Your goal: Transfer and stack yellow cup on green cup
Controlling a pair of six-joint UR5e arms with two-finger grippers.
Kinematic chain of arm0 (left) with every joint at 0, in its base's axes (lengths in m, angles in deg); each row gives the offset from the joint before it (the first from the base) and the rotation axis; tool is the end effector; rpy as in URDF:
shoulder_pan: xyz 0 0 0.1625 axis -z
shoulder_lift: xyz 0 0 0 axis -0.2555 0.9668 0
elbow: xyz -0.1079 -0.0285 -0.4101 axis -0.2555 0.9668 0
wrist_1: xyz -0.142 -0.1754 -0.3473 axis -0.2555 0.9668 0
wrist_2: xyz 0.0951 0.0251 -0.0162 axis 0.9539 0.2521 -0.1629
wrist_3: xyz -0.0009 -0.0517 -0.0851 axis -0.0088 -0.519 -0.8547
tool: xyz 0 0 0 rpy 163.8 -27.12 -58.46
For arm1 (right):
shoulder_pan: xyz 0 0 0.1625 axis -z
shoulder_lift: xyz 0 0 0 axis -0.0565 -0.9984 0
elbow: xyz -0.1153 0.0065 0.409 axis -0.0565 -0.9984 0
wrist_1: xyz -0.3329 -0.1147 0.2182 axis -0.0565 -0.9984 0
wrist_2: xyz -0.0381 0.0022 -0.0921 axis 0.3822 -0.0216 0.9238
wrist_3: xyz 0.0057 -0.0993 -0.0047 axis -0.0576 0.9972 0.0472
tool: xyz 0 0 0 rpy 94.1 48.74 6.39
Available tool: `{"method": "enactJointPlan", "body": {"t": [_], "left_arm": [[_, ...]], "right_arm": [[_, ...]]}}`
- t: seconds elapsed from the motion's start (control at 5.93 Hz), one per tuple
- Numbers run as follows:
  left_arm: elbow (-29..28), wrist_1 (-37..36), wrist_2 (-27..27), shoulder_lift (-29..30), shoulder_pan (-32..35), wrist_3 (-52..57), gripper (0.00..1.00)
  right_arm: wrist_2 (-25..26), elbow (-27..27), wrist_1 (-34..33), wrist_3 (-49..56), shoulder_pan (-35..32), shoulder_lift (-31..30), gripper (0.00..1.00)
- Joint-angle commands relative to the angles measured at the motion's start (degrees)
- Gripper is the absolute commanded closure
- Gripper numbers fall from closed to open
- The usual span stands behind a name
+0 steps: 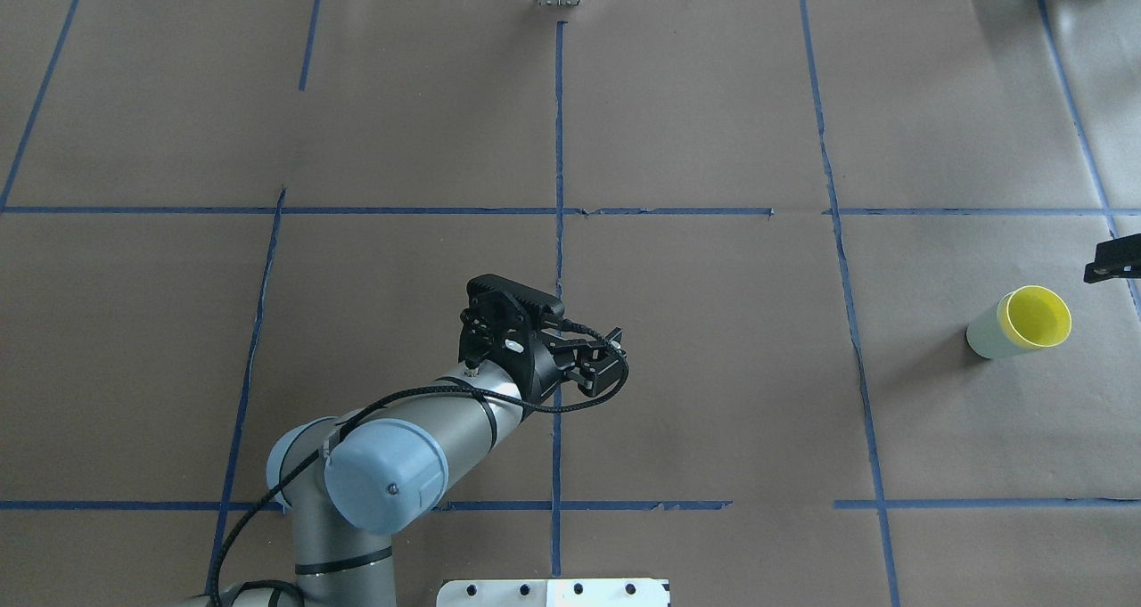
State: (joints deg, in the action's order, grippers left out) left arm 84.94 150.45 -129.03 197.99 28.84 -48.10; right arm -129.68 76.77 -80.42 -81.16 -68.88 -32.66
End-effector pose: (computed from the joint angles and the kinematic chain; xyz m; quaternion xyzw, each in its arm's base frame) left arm 0.5754 -0.3180 0.1758 0.3782 0.5460 -0.0063 0.7475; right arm -0.0888 -0.3891 0.5191 0.0269 -0.3727 0.1691 0.9120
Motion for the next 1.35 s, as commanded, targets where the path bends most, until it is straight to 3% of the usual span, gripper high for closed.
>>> {"method": "enactJointPlan", "body": {"t": [0.0, 0.34, 0.51, 0.84, 1.01, 1.18], "left_arm": [[2.6, -9.0, -17.2, -0.2, 7.4, -5.0, 0.0], [8.8, -25.6, -37.7, -5.0, 20.1, -0.9, 0.0], [10.4, -27.3, -43.6, -8.8, 25.3, 5.7, 0.0], [11.4, -27.4, -57.6, -18.9, 39.0, 20.3, 0.0], [11.2, -27.4, -62.2, -26.2, 46.4, 32.9, 0.0], [9.8, -28.1, -62.8, -31.6, 54.1, 48.0, 0.0]], "right_arm": [[-6.6, -1.9, -0.5, 10.4, -7.5, 0.0, 0.0], [-8.0, -6.2, -0.6, 22.4, -12.4, 0.6, 0.0], [-8.1, -7.1, -2.4, 29.1, -13.8, 1.0, 0.0], [-9.4, -7.8, -16.9, 44.0, -16.4, 7.5, 0.0], [-10.1, -7.9, -22.4, 48.9, -18.2, 10.5, 0.0], [-10.2, -7.9, -22.9, 49.3, -18.3, 10.9, 0.0]]}}
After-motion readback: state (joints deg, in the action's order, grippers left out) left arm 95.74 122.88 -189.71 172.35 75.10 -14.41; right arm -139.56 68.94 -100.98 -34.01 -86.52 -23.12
